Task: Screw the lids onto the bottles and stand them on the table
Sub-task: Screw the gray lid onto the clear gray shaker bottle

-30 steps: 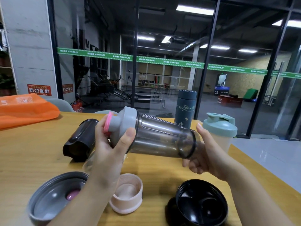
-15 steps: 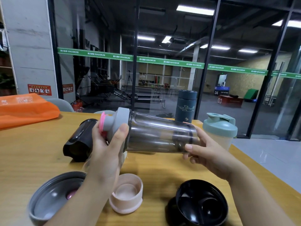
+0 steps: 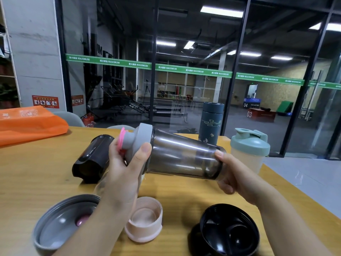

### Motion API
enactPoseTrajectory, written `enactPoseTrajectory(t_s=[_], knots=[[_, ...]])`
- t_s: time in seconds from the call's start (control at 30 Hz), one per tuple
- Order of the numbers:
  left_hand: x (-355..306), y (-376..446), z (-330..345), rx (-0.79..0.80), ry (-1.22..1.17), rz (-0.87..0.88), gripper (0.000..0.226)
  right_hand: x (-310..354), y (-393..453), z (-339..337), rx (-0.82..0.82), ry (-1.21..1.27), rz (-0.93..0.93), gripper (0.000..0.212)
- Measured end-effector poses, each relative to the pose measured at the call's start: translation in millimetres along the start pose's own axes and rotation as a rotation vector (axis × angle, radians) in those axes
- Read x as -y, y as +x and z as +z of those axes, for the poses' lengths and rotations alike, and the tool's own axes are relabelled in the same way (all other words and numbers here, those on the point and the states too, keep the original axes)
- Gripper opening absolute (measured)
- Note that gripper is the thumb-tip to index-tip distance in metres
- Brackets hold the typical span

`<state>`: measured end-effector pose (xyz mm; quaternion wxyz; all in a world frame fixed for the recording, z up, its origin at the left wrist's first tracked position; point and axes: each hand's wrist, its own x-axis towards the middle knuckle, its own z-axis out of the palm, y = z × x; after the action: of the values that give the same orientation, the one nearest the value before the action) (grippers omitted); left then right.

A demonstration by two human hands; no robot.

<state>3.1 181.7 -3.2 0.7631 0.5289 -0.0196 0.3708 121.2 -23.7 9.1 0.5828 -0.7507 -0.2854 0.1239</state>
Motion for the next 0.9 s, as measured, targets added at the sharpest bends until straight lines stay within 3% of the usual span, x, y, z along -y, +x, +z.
enactPoseTrajectory(t_s=[0.23,0.4,0.57,0.63,0.7,0.83,0.9], knots=[[2.4,0.8,-0.6,0.006,-0.037,-0.028,0.056,5.6,-2.3,-2.3,0.14,0.057,0.247,0.078],[4.3,0.4,-1.7,0.029,-0.059,-0.047,0.067,9.7,-4.0,-3.8,0.141,0.045,0.302,0.074],[3.5,-0.8,-0.1,0.01,-0.038,-0.01,0.053,8.5,-0.3,4.6,0.029,-0.038,0.205,0.085],[2.1,-0.1,-0.3,0.003,-0.025,0.015,0.064,10.6,0.1,10.8,-0.042,-0.061,0.153,0.086],[1.7,-0.1,-0.9,-0.01,0.012,0.045,0.074,11.5,-0.7,13.5,-0.105,-0.161,0.023,0.086],[4.2,-1.4,-1.1,-0.012,0.093,0.087,0.064,15.5,-6.9,13.7,-0.08,-0.381,-0.249,0.105],[5.3,-2.9,-0.1,0.02,0.117,0.089,0.062,15.4,-7.6,12.7,-0.064,-0.496,-0.319,0.104]])
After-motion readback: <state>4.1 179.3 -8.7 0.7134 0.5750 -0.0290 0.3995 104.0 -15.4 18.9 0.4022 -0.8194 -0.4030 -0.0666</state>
